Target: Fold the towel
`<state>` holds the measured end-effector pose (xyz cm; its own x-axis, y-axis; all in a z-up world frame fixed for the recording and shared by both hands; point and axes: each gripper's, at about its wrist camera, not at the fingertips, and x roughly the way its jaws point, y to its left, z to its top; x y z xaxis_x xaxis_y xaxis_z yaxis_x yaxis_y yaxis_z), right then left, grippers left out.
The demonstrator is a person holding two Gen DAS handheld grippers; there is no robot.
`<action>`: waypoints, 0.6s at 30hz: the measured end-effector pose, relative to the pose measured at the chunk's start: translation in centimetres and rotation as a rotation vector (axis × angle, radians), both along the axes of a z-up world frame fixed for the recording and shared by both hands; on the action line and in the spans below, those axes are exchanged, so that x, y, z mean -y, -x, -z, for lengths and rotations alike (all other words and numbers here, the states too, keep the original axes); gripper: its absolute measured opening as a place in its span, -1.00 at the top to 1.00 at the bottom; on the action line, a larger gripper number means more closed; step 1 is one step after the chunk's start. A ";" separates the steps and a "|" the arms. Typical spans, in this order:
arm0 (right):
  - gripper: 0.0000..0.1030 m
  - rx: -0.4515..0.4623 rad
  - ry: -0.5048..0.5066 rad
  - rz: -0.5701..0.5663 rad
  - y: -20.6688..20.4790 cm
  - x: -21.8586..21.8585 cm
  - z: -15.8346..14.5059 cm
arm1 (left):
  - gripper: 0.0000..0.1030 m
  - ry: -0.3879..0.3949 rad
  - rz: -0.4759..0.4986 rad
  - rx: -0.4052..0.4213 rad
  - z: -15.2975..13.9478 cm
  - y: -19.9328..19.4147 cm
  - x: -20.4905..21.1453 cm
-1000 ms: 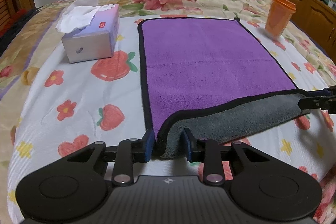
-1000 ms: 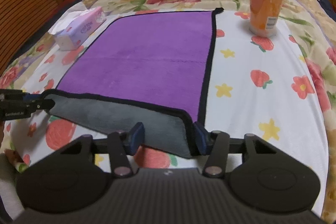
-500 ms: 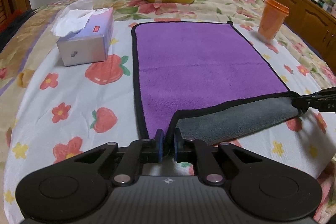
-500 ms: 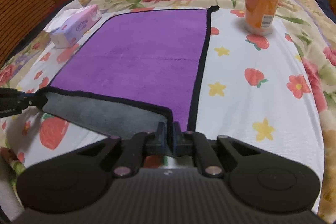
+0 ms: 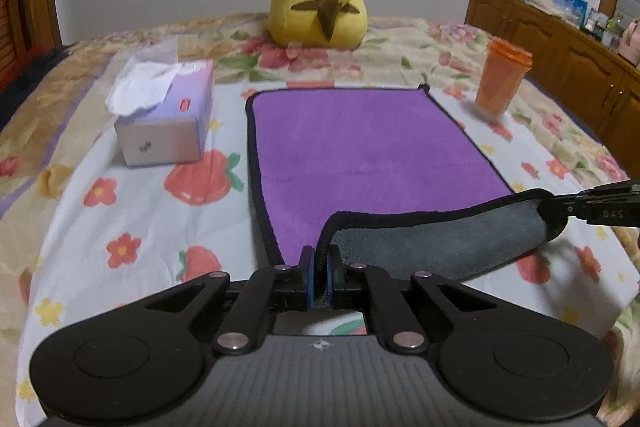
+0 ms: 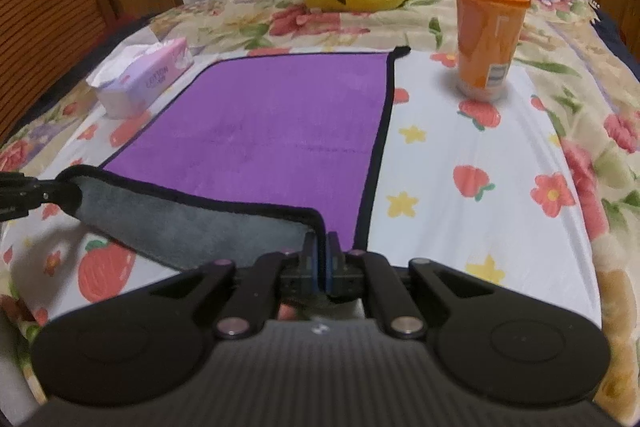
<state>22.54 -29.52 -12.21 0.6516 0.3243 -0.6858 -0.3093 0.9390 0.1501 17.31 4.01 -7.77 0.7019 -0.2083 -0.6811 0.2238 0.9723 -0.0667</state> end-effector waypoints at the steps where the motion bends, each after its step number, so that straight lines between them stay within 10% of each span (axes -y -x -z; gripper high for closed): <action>1: 0.92 0.007 -0.003 0.001 0.0 0.0 -0.1 | 0.83 0.003 0.002 0.009 -0.3 0.1 0.1; 18: 0.92 0.164 -0.062 0.011 -0.6 0.7 -2.6 | 0.83 0.014 -0.020 0.090 -2.3 -0.9 -0.3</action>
